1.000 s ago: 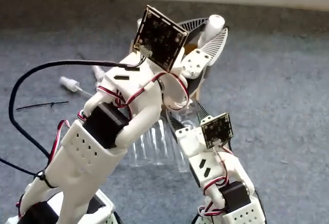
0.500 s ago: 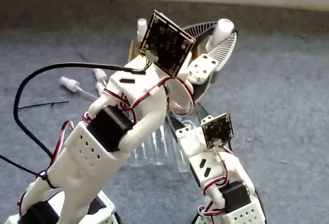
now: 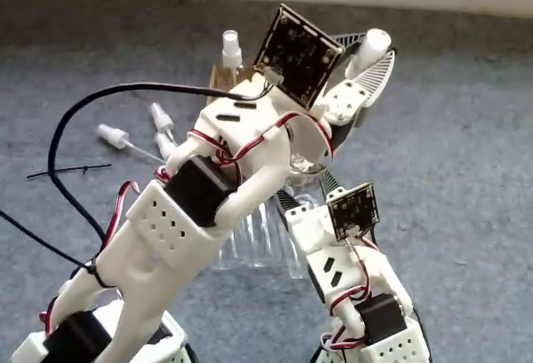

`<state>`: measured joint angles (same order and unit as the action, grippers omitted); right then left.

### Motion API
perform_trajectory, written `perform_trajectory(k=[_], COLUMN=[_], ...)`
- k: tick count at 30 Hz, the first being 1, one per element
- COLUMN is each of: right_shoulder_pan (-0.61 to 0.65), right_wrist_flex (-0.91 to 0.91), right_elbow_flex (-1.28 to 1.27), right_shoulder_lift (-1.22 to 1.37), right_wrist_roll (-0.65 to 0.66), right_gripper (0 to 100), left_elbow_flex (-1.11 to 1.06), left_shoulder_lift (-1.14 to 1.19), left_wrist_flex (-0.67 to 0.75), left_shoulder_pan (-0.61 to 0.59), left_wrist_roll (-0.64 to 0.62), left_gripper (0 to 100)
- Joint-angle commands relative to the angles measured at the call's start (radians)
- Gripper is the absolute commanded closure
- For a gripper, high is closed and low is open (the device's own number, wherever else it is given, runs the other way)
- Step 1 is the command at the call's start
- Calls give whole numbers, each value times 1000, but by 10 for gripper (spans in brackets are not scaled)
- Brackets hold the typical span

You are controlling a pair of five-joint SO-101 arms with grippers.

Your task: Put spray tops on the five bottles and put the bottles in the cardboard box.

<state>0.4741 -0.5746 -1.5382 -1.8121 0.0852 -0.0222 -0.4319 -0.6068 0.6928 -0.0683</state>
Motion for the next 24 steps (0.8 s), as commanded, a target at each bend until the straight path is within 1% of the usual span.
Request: perform_trajectory(k=[1,7,12,14,21,24], right_shoulder_pan=[10,7,5,5,5,5], right_wrist_flex=[22,22,22,22,22,22], right_elbow_flex=[5,5,7,7,8,8], right_shoulder_lift=[-7,-7,-7,-7,-7,-7], right_wrist_roll=[-6,-6,-12,-14,-14,-14], right_gripper=[995,995,995,995,995,995], left_elbow_flex=[68,62,27,1,-236,-360], left_shoulder_lift=[18,-2,-87,-139,-311,-390], left_wrist_flex=[15,-3,-158,-199,-207,-207], left_shoulder_pan=[15,12,-12,-19,-134,-142], left_wrist_roll=[0,-2,3,3,3,3], left_gripper=[994,994,994,994,994,993])
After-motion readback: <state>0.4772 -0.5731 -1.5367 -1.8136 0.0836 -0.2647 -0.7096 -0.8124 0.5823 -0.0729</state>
